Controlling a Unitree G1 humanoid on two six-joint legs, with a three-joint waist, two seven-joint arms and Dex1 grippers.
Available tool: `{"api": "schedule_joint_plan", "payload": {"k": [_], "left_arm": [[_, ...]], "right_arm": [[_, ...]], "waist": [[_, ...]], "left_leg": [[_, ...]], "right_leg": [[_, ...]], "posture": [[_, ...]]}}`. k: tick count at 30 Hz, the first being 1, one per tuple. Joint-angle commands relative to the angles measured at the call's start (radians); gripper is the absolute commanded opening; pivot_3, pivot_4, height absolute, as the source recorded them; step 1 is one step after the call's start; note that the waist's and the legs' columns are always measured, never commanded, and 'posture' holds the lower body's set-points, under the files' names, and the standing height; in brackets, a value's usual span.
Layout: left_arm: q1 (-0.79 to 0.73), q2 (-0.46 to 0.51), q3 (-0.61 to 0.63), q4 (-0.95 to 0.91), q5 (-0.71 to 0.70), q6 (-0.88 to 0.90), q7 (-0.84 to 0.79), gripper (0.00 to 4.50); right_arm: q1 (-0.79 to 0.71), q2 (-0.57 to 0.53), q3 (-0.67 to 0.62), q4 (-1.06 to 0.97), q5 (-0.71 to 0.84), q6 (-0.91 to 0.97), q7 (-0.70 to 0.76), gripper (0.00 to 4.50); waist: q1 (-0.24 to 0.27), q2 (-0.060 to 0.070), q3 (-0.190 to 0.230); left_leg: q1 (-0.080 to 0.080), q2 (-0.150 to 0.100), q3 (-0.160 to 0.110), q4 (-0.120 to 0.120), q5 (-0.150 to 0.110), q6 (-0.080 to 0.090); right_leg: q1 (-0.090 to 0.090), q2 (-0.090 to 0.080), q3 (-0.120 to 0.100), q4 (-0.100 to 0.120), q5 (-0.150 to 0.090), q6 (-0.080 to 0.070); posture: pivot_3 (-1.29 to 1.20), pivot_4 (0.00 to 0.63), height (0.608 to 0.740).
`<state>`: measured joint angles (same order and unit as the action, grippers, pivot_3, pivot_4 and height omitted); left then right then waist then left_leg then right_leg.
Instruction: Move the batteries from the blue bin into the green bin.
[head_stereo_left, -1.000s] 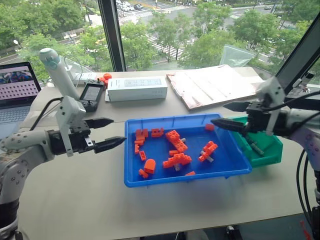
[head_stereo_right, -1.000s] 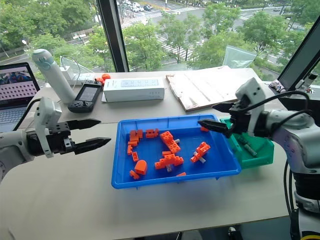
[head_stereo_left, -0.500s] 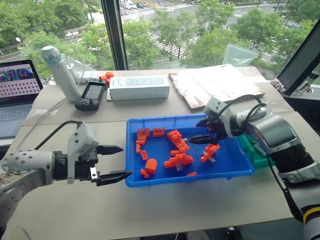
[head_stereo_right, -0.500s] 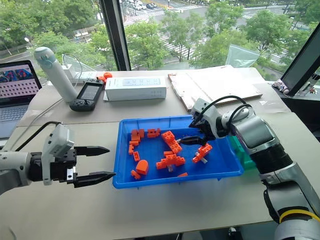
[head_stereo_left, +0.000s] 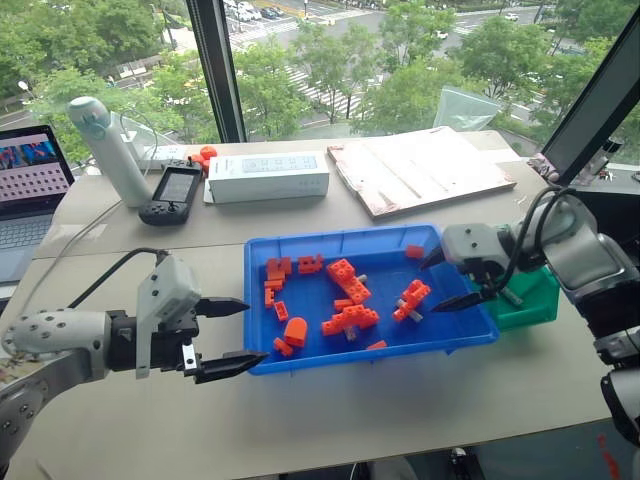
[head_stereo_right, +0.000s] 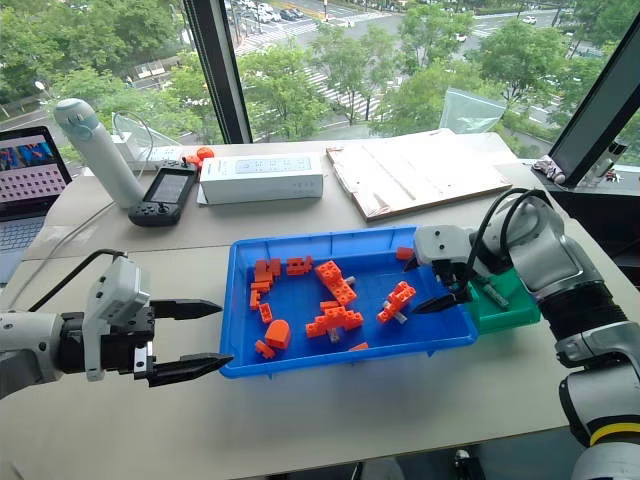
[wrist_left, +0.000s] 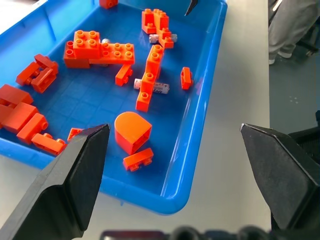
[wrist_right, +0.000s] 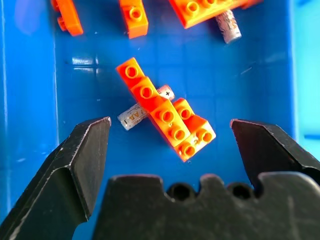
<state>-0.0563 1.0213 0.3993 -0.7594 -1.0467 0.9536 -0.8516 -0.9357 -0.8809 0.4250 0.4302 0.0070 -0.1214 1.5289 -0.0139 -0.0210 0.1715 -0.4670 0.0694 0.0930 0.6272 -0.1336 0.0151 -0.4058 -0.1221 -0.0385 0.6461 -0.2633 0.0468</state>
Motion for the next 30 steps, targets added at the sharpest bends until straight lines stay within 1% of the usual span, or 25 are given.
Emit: {"api": "schedule_joint_plan", "payload": {"k": [1, 4, 6, 7, 8, 9, 11, 12, 14, 17, 22, 25, 28, 30], "left_arm": [[-0.016, 0.005, -0.003, -0.042, -0.053, -0.019, 0.007, 4.50], [-0.026, 0.007, -0.015, -0.037, -0.051, -0.025, 0.023, 4.50], [-0.028, 0.009, -0.019, -0.038, -0.051, -0.027, 0.025, 4.50], [-0.028, 0.010, -0.020, -0.038, -0.051, -0.028, 0.025, 4.50], [-0.029, 0.012, -0.021, -0.037, -0.049, -0.029, 0.024, 4.50], [-0.030, 0.014, -0.022, -0.034, -0.047, -0.031, 0.022, 4.50], [-0.031, 0.019, -0.025, -0.029, -0.042, -0.035, 0.019, 4.50], [-0.032, 0.020, -0.026, -0.027, -0.042, -0.037, 0.019, 4.50], [-0.036, 0.023, -0.031, -0.021, -0.038, -0.040, 0.018, 4.50], [-0.046, 0.027, -0.048, -0.016, -0.019, -0.050, 0.015, 4.50], [-0.051, 0.028, -0.059, -0.012, -0.003, -0.060, 0.014, 4.50], [-0.050, 0.027, -0.060, -0.014, -0.004, -0.061, 0.016, 4.50], [-0.053, 0.027, -0.062, -0.015, -0.003, -0.061, 0.019, 4.50], [-0.055, 0.027, -0.064, -0.015, -0.002, -0.061, 0.020, 4.50]], "right_arm": [[-0.040, 0.014, -0.014, 0.040, -0.034, -0.102, 0.029, 4.49], [-0.047, 0.048, -0.004, 0.084, -0.065, -0.154, 0.023, 4.49], [-0.055, 0.060, -0.002, 0.117, -0.089, -0.184, 0.017, 3.99], [-0.058, 0.062, 0.000, 0.132, -0.102, -0.200, 0.019, 3.85], [-0.058, 0.062, 0.001, 0.143, -0.110, -0.210, 0.027, 3.55], [-0.058, 0.063, 0.001, 0.151, -0.114, -0.217, 0.033, 3.11], [-0.056, 0.069, -0.001, 0.160, -0.115, -0.222, 0.044, 2.59], [-0.055, 0.070, -0.001, 0.163, -0.117, -0.225, 0.048, 2.17], [-0.058, 0.075, -0.004, 0.170, -0.119, -0.227, 0.048, 1.49], [-0.101, 0.096, -0.036, 0.224, -0.101, -0.182, 0.029, 0.49], [-0.206, 0.105, -0.072, 0.350, -0.122, -0.160, -0.018, 0.44], [-0.250, 0.117, -0.066, 0.432, -0.184, -0.167, -0.111, 0.44], [-0.275, 0.152, -0.072, 0.496, -0.215, -0.132, -0.197, 0.44], [-0.283, 0.167, -0.078, 0.510, -0.224, -0.137, -0.233, 1.45]], "waist": [[0.002, 0.000, 0.000], [0.003, 0.000, 0.000], [0.002, 0.000, 0.000], [0.002, 0.000, 0.000], [0.003, 0.000, 0.000], [0.003, 0.000, 0.000], [0.002, 0.000, 0.000], [0.001, 0.000, 0.000], [0.001, 0.000, 0.000], [0.000, 0.000, 0.000], [-0.001, 0.000, 0.000], [0.000, 0.000, 0.000], [0.000, 0.000, 0.000], [-0.001, 0.000, 0.000]], "left_leg": [[0.000, 0.000, 0.000, 0.000, 0.000, 0.000], [0.000, 0.000, -0.001, 0.000, 0.000, 0.000], [0.000, 0.000, -0.001, 0.000, 0.000, 0.000], [0.000, 0.000, -0.001, 0.000, 0.000, 0.000], [0.000, 0.000, -0.001, 0.000, 0.000, 0.000], [0.000, 0.000, -0.001, 0.000, 0.001, -0.001], [0.000, 0.000, -0.001, 0.000, 0.000, -0.001], [0.000, 0.000, -0.001, 0.000, 0.001, -0.001], [0.000, 0.000, -0.001, 0.000, 0.001, -0.001], [0.001, 0.000, -0.002, 0.000, 0.001, -0.001], [0.001, 0.000, -0.002, 0.000, 0.001, -0.002], [0.001, 0.000, -0.002, 0.000, 0.001, -0.002], [0.001, 0.000, -0.002, 0.000, 0.001, -0.002], [0.001, 0.000, -0.002, 0.000, 0.001, -0.002]], "right_leg": [[0.000, 0.000, 0.000, 0.000, 0.000, 0.000], [0.001, 0.001, 0.000, 0.000, 0.000, 0.000], [0.001, 0.001, 0.000, 0.000, 0.000, 0.000], [0.001, 0.001, 0.000, 0.000, 0.000, 0.000], [0.001, 0.001, 0.000, 0.000, 0.000, 0.000], [0.001, 0.001, 0.000, 0.000, 0.000, 0.000], [0.001, 0.001, 0.000, 0.000, 0.000, 0.000], [0.001, 0.001, 0.000, 0.000, 0.000, 0.000], [0.001, 0.001, 0.000, 0.001, 0.000, 0.000], [0.001, 0.001, 0.000, 0.001, 0.000, 0.000], [0.001, 0.001, 0.000, 0.001, 0.000, 0.000], [0.001, 0.001, 0.000, 0.001, 0.000, 0.000], [0.001, 0.001, 0.000, 0.001, 0.000, 0.000], [0.001, 0.001, 0.000, 0.002, 0.000, -0.001]], "posture": [[0.00, 0.150, 0.740], [0.00, 0.150, 0.740], [0.00, 0.150, 0.740], [0.00, 0.150, 0.740], [0.00, 0.150, 0.740], [0.00, 0.150, 0.740], [0.00, 0.150, 0.740], [0.00, 0.150, 0.740], [0.00, 0.150, 0.740], [0.00, 0.150, 0.740], [0.00, 0.150, 0.740], [0.00, 0.150, 0.740], [0.00, 0.150, 0.740], [0.00, 0.150, 0.740]]}}
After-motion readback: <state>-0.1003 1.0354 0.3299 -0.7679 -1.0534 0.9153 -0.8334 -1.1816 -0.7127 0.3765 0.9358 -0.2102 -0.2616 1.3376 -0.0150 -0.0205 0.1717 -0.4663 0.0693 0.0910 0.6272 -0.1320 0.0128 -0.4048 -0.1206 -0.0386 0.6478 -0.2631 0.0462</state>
